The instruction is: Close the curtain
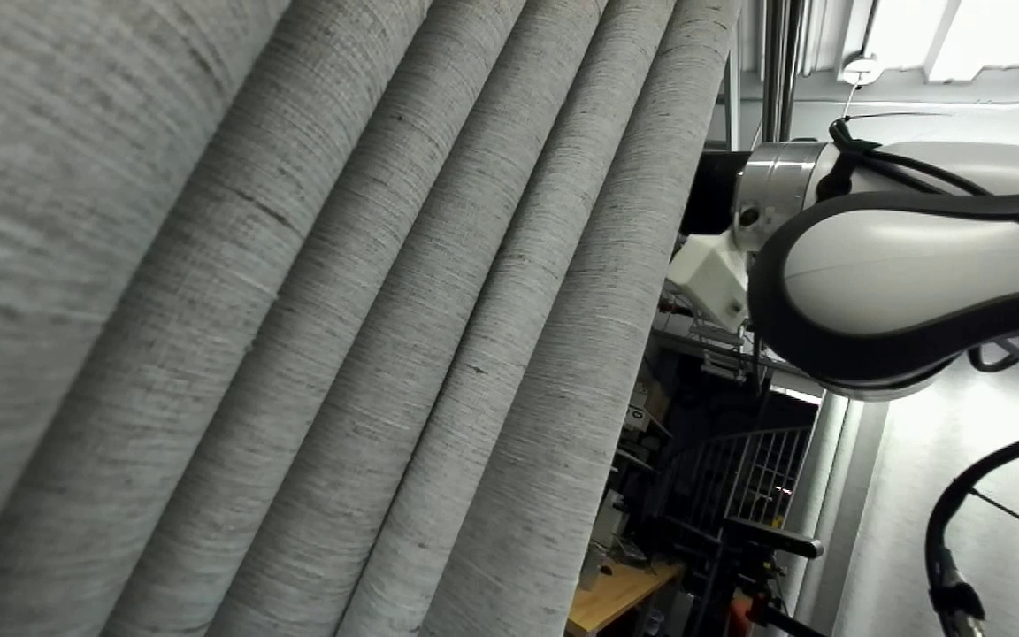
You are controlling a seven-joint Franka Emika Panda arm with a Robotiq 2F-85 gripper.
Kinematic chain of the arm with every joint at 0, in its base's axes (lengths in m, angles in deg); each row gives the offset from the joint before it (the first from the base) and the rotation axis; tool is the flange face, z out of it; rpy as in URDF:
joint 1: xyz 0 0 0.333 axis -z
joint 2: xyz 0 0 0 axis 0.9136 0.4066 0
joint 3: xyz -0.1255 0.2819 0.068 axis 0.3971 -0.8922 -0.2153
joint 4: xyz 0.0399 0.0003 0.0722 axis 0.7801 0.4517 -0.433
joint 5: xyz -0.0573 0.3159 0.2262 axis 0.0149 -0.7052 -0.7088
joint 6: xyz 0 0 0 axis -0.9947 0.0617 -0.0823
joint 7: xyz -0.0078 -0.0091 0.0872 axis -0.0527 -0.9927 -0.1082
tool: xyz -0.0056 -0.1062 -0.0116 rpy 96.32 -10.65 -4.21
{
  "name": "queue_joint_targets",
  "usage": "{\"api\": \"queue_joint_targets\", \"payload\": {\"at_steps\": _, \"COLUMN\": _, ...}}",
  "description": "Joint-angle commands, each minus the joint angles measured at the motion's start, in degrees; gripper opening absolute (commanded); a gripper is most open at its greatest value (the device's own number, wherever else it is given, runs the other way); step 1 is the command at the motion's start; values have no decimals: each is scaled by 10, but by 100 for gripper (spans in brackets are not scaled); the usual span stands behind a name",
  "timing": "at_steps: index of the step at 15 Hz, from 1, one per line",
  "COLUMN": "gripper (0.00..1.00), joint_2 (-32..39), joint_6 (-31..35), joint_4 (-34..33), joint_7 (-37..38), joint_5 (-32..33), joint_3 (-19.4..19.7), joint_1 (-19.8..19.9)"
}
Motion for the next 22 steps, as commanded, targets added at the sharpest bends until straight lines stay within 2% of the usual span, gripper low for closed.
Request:
{"api": "queue_joint_targets", "payload": {"at_steps": 1, "gripper": 0, "joint_2": 13, "joint_6": 18, "joint_4": -14, "joint_7": 1, "joint_5": -8, "joint_3": -20, "joint_1": 38}}
{"api": "queue_joint_targets", "payload": {"at_steps": 3, "gripper": 0, "joint_2": 25, "joint_6": 12, "joint_4": -18, "joint_7": -2, "joint_5": -1, "joint_3": -16, "joint_1": 40}}
{"api": "queue_joint_targets", "payload": {"at_steps": 6, "gripper": 0, "joint_2": 36, "joint_6": 8, "joint_4": -28, "joint_7": -2, "joint_5": -5, "joint_3": -25, "joint_1": 64}}
{"api": "queue_joint_targets", "payload": {"at_steps": 11, "gripper": 0, "joint_2": 70, "joint_6": 11, "joint_4": -41, "joint_7": -6, "joint_5": 14, "joint_3": 7, "joint_1": 43}}
{"api": "queue_joint_targets", "payload": {"at_steps": 15, "gripper": 0, "joint_2": 106, "joint_6": 11, "joint_4": -61, "joint_7": -15, "joint_5": 56, "joint_3": 82, "joint_1": 16}}
{"api": "queue_joint_targets", "payload": {"at_steps": 20, "gripper": 0, "joint_2": 154, "joint_6": 8, "joint_4": -98, "joint_7": -48, "joint_5": 83, "joint_3": 227, "joint_1": -58}}
{"api": "queue_joint_targets", "payload": {"at_steps": 22, "gripper": 0, "joint_2": 171, "joint_6": 3, "joint_4": -120, "joint_7": -30, "joint_5": 116, "joint_3": 284, "joint_1": -79}}
